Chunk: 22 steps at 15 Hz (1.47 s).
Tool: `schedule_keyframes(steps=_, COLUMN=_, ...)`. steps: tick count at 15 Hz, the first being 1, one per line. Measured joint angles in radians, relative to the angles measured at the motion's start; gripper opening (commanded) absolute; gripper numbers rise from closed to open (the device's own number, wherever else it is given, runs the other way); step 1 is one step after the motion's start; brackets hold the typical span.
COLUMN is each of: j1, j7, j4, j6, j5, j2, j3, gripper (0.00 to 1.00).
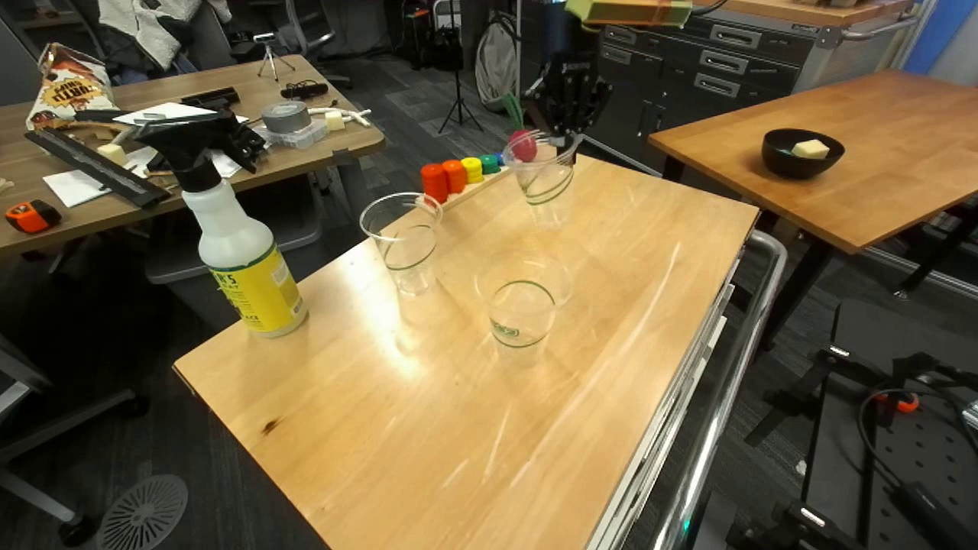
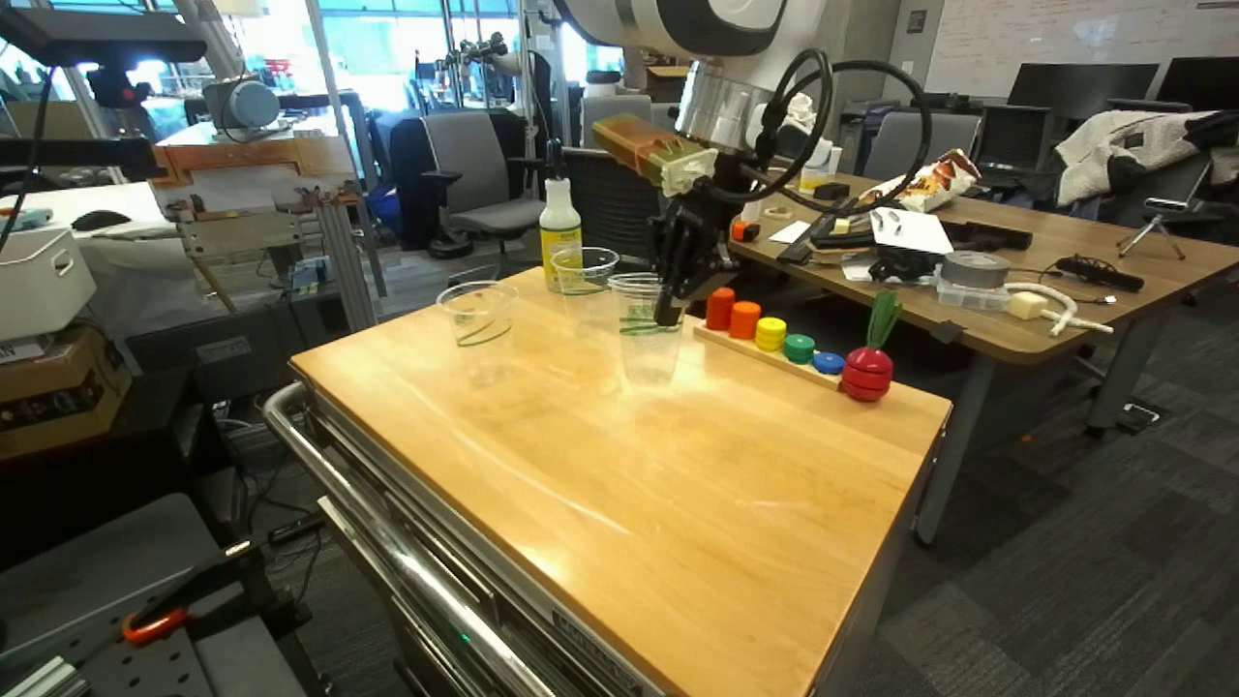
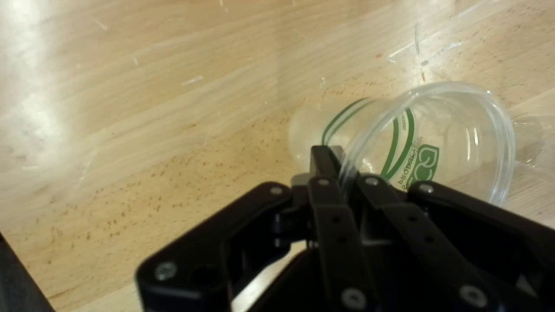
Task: Stack the four cups together
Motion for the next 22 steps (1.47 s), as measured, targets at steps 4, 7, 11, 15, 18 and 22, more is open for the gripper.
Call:
schedule_keyframes(steps=4, j1=-0.049, j7=-0.023, j4=-0.002, j6=-0.101, j5=0.126, j2=-0.103, j3=-0.002, gripper=0.01)
schedule_keyframes(steps=7, j1=-0.065, j7=-0.092, j4=-0.034, j6=-0.154, j5=0.213, j2=-0.218, j3=-0.002, gripper=0.01)
schedule_keyframes(steps=11, j1=-0.049, j7=-0.191, j4=-0.132, j6=-0.182, j5=0.239, j2=-0.363, j3=0.003, gripper=0.01)
schedule_keyframes(steps=15, j1=-0.004, j7=-0.255, j4=-0.247, j6=-0.169, j5=0.238, j2=-0.448, j3=0.013, gripper=0.01)
schedule_keyframes(steps=18, j1=0.037, j7=-0.284, j4=-0.321, j6=-0.15, j5=0.234, j2=-0.472, j3=0.033, gripper=0.01)
schedule_keyframes(steps=22, j1=0.091, j7=-0.299, j4=-0.394, j6=-0.055, j5=0.225, j2=-0.477, j3=0.073, gripper=0.01)
